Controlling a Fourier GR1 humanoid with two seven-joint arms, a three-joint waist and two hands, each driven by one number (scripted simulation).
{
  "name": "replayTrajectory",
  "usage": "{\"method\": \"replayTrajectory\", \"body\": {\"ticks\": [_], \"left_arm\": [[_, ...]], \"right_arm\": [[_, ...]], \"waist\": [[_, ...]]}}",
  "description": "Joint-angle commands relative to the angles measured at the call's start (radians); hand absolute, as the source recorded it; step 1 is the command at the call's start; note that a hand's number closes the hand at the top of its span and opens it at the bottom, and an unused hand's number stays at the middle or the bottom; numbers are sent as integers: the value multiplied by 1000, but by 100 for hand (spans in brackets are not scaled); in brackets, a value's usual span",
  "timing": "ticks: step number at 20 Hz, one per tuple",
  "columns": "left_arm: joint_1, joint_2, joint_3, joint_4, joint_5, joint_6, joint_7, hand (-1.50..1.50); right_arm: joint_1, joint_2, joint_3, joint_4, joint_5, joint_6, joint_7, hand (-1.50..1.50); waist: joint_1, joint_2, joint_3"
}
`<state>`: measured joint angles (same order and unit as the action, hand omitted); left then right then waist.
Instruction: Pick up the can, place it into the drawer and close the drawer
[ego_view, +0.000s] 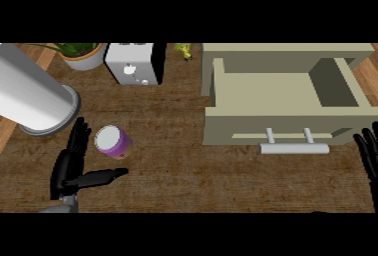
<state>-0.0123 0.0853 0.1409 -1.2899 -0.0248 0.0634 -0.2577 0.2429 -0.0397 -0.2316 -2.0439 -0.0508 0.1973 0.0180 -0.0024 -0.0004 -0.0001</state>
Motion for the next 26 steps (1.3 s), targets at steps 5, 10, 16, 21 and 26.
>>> {"method": "replayTrajectory", "body": {"ticks": [5, 10, 16, 21, 26], "left_arm": [[-37, 12, 37, 159, 11, 1, -93, -150], [-105, 3, 48, 285, 27, 4, -126, -150], [-162, 54, 84, 389, 59, -30, -173, -150], [-185, 46, 73, 449, 59, -23, -233, -150], [-246, 24, 80, 518, 56, 35, -234, -150]], "right_arm": [[10, 39, 98, -59, 75, -66, 26, -150], [18, 16, 2, -24, 0, 7, 8, -150], [14, 37, 28, -64, 35, -12, 42, -150], [-27, 9, 8, -82, 9, -2, 93, -150], [68, 38, 14, -55, 20, 24, -10, -150]], "waist": [[-1, 0, 0], [-3, 0, 0], [-3, 0, 0], [-2, 0, 0], [-5, 1, 0]]}}
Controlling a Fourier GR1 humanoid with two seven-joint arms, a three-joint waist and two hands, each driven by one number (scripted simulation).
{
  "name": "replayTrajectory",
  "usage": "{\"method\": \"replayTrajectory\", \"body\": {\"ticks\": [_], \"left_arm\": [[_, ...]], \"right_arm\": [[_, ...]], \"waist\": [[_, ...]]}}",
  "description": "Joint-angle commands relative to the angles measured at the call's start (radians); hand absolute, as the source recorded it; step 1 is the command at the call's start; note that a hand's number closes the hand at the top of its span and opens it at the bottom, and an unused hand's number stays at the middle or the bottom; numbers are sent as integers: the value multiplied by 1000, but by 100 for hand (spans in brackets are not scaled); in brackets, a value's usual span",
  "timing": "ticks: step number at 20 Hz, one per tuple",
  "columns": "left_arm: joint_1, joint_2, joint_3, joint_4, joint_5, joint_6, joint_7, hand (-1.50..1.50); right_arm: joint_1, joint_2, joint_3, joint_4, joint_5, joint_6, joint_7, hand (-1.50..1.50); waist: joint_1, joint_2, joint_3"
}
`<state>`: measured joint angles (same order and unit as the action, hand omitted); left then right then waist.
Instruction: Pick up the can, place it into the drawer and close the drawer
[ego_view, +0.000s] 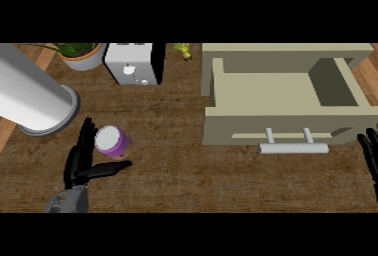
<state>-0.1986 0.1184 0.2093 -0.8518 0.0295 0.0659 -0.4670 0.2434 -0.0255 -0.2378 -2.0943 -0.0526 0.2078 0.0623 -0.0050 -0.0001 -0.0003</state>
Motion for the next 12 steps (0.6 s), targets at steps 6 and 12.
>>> {"method": "replayTrajectory", "body": {"ticks": [6, 12], "left_arm": [[-108, 8, 1, 124, 10, 13, -8, -150], [-180, 9, 7, 256, 11, -4, -92, -150]], "right_arm": [[39, -6, -46, 21, -30, 44, -65, -150], [38, 25, 38, -139, 2, -14, 88, -150]], "waist": [[-2, 0, 0], [-4, 1, 0]]}}
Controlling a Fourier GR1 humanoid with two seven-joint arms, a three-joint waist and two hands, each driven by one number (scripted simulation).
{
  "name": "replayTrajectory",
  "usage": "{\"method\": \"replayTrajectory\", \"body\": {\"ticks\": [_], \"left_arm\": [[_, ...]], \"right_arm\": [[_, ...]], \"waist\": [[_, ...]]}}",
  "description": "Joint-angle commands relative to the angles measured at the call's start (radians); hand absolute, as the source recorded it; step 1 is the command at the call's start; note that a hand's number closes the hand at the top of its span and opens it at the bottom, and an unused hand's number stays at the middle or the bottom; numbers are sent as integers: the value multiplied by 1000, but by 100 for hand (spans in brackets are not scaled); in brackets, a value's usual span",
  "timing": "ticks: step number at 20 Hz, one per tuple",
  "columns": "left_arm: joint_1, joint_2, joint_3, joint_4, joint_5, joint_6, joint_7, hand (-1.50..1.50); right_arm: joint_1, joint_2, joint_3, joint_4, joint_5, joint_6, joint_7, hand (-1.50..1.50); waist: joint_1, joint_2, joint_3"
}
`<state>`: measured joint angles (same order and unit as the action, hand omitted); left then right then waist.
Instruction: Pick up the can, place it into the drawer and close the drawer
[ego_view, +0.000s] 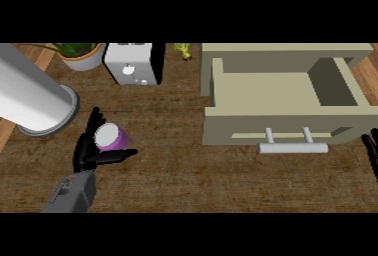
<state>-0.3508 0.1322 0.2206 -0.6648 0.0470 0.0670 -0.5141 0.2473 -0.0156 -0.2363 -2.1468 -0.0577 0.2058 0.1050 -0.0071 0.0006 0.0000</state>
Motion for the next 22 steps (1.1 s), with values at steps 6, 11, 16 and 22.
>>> {"method": "replayTrajectory", "body": {"ticks": [6, 11, 16, 22], "left_arm": [[-48, -40, -30, 74, -5, 12, -44, -150], [-146, -3, 13, 181, 27, -47, -96, 150], [-86, -54, -43, -22, 49, -54, 27, 150], [-12, -34, -52, -150, 72, -67, 44, 150]], "right_arm": [[-12, 1, 1, 21, 5, 6, -12, -150], [22, 14, -11, -7, -39, 24, -27, -150], [11, 13, -9, -13, -22, -3, 0, -150], [97, 15, -16, -53, -38, 40, -31, -150]], "waist": [[0, 0, 0], [-6, 2, -1], [3, -1, 0], [4, -2, 0]]}}
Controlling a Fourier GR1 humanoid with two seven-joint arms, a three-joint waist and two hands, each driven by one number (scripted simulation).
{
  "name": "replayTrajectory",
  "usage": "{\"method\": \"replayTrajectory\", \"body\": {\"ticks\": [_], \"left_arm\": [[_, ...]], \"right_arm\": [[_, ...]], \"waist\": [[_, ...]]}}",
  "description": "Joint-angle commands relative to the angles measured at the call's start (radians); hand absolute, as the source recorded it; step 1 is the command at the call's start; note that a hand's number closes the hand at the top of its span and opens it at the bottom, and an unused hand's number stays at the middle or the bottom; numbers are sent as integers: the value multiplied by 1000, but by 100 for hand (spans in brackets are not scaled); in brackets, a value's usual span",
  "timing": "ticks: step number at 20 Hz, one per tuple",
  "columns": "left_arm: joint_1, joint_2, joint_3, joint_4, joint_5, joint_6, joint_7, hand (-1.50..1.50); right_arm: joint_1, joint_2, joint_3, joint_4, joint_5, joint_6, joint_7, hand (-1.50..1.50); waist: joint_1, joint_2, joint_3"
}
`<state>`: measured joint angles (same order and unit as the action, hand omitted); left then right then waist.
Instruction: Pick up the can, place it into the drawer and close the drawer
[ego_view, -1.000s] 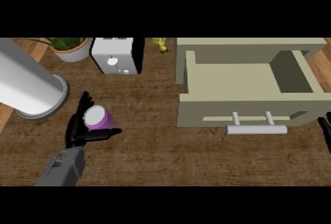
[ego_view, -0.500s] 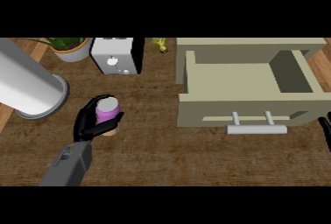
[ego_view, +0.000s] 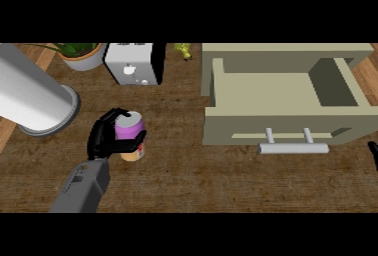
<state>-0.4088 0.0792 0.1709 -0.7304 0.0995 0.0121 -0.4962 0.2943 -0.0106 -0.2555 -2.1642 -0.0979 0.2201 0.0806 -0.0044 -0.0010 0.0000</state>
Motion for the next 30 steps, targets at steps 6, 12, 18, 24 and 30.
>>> {"method": "replayTrajectory", "body": {"ticks": [6, 12, 18, 24, 30], "left_arm": [[115, 23, -10, -260, 50, 16, 121, 150], [154, 18, -83, -490, 31, 27, 272, 150], [94, -50, -195, -656, -59, 134, 405, 150], [-49, -77, -252, -700, -96, 208, 571, 150], [-236, -79, -278, -668, -115, 250, 717, 150]], "right_arm": [[11, 7, -19, -26, -23, 9, 20, -150], [7, -13, -23, 6, -27, -7, -16, -150], [-24, -31, -33, 3, -40, -16, 22, -150], [28, 10, 27, -52, -8, -38, 20, -150], [17, 0, 13, -88, -9, -30, 64, -150]], "waist": [[2, -1, 0], [3, -1, 0], [3, -2, 1], [-2, -1, 0], [-6, 0, 0]]}}
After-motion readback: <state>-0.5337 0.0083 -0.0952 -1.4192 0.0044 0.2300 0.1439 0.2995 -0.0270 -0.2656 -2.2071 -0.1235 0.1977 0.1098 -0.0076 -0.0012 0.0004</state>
